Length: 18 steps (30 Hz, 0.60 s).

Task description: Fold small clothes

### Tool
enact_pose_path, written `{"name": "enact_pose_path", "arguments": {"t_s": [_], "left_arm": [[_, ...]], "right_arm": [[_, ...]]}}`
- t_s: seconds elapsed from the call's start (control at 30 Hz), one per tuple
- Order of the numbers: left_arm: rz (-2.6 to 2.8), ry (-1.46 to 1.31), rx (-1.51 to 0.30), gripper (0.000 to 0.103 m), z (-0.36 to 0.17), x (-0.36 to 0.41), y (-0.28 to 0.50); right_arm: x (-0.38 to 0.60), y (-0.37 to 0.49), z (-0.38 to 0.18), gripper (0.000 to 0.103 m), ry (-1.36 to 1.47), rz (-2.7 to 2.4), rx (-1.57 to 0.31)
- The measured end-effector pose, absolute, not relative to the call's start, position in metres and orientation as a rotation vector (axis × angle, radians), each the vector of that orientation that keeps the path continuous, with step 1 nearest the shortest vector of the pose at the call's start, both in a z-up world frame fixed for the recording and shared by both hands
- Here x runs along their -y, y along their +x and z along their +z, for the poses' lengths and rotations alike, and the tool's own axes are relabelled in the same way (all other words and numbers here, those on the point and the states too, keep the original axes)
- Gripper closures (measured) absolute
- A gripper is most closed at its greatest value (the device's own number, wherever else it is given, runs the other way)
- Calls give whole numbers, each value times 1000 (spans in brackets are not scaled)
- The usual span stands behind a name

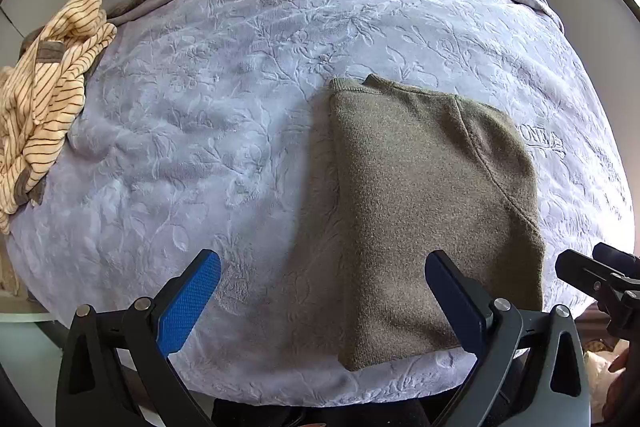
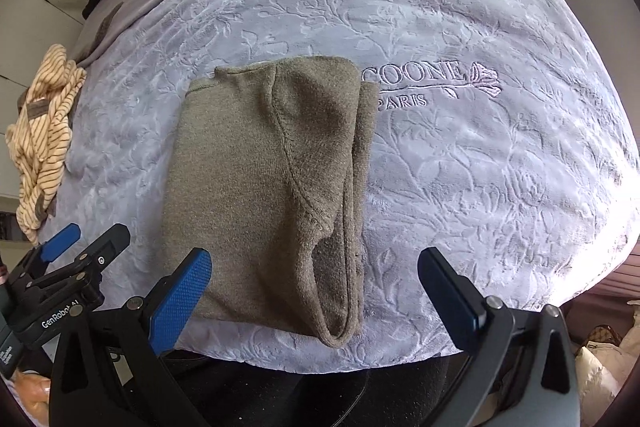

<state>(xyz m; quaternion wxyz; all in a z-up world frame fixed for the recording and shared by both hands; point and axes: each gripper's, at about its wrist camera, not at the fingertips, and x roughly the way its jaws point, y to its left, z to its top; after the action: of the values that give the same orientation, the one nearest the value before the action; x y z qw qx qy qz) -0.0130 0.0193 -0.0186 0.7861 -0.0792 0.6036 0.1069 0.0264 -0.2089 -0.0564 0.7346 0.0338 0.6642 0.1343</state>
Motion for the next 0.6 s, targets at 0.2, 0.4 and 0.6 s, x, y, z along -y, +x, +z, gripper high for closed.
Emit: {"name": "enact_pose_path", "arguments": {"t_s": [0.2,0.4,0.6], "left_arm": [[226,-166,-1311,1,-18,-15,-13],[231,-173,-1316,1,-18,-15,-13],[236,-174,-1324,1,-19,-16,-13]], "right_arm": [[209,27,-56,0,74,294,-1461],[208,26,-56,0,69,292,-1462],[207,27,-55,0,67,294,-1464]]}}
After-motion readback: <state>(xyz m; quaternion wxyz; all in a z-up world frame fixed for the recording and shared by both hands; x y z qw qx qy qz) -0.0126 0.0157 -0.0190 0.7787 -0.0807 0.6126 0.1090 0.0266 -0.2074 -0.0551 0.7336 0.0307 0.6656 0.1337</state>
